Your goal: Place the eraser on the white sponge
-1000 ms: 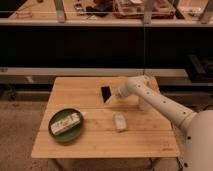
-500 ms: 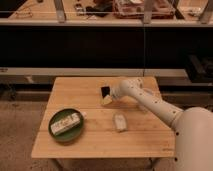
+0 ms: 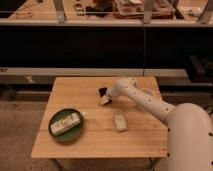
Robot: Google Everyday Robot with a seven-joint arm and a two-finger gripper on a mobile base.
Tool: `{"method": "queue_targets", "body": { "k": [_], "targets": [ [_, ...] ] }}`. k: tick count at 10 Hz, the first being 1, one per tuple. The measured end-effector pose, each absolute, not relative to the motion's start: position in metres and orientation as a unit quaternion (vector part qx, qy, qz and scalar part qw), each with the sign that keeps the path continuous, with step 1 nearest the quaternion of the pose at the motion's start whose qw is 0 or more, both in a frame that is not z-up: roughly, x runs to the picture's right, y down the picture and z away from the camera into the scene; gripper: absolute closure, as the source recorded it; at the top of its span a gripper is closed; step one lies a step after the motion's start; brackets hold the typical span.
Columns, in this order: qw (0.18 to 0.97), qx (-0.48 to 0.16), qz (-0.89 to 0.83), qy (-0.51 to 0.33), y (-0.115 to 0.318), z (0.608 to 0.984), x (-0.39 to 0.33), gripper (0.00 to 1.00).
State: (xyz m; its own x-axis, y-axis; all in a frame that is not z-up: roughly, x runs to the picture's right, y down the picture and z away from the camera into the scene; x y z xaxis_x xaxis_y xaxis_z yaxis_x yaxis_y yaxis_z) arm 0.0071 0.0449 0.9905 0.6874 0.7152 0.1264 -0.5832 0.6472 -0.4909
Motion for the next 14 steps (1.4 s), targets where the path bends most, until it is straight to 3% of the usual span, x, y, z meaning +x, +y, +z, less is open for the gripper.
{"method": "queue_targets", "body": {
  "k": [3,5,11,14],
  "targets": [
    [0.916,-0.207,0.318,-0.134,0.046,0.979,0.018,0.88],
    [0.931,-0.220,0.269,-0.115,0.061,0.951,0.043,1.00],
    [0.944,-0.279,0.095,-0.147,0.150,0.794,0.097,1.00],
    [0.942,-0.288,0.063,-0.160,0.171,0.769,0.111,1.00]
  ]
}}
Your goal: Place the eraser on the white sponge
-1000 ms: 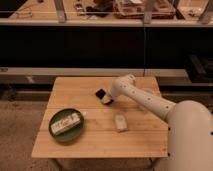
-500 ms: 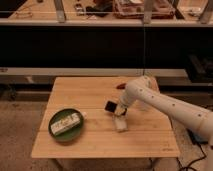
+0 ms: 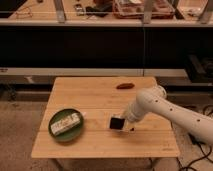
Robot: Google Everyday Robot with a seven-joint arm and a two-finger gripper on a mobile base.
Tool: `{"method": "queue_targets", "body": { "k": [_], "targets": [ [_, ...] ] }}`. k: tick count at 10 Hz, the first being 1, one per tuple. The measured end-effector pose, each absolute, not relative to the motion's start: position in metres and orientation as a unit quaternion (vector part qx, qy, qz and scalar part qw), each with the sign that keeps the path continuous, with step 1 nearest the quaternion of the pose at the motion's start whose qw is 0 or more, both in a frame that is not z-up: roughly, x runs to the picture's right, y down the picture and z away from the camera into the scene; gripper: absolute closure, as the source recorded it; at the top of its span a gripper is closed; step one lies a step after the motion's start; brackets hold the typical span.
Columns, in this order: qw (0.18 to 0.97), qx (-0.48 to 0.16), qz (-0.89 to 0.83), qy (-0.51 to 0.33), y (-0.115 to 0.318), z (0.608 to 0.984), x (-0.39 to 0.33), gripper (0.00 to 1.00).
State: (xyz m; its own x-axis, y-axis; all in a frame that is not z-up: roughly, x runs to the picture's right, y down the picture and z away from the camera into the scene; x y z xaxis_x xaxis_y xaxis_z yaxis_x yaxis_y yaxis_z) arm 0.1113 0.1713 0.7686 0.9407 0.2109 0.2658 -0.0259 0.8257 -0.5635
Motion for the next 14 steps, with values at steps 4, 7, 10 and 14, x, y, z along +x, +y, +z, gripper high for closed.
{"method": "queue_targets", "body": {
  "k": [4,7,10,14],
  "targets": [
    [0.947,-0.255,0.066,-0.186,0.154,0.788,0.106,1.00],
    [0.945,-0.256,0.049,-0.199,0.159,0.804,0.099,0.96],
    [0.950,-0.252,0.040,-0.178,0.154,0.820,0.116,0.68],
    [0.952,-0.231,0.067,-0.190,0.123,0.822,0.120,0.28]
  ]
}}
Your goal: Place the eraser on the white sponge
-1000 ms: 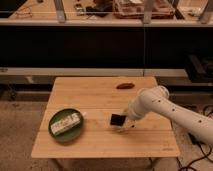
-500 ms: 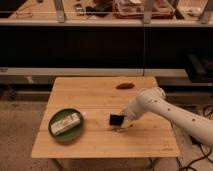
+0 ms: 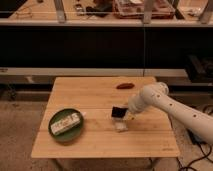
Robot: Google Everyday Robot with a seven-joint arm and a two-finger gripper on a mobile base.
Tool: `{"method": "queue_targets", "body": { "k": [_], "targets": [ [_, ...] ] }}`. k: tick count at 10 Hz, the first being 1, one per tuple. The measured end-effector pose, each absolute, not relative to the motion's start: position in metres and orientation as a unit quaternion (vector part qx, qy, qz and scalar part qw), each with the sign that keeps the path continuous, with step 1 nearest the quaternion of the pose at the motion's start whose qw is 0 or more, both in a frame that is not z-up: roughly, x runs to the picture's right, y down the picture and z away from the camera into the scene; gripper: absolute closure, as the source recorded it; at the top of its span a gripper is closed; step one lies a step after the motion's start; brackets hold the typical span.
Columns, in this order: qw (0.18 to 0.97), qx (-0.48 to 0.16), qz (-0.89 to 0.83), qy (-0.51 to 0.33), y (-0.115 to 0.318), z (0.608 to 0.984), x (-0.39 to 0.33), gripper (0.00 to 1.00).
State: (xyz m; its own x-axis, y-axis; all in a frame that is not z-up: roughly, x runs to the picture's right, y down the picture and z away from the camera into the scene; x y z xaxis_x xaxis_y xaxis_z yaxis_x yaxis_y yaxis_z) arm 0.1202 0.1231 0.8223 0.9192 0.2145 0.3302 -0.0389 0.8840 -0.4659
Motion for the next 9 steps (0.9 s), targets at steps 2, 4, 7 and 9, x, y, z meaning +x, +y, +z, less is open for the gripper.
{"method": "queue_targets", "body": {
  "k": [2,4,7,9],
  "targets": [
    [0.948,-0.243,0.076,-0.191,0.128,0.826,0.122,0.20],
    [0.946,-0.250,0.080,-0.190,0.131,0.827,0.128,0.20],
    [0.941,-0.270,0.080,-0.185,0.141,0.828,0.132,0.20],
    [0.939,-0.280,0.077,-0.185,0.146,0.829,0.127,0.20]
  ]
}}
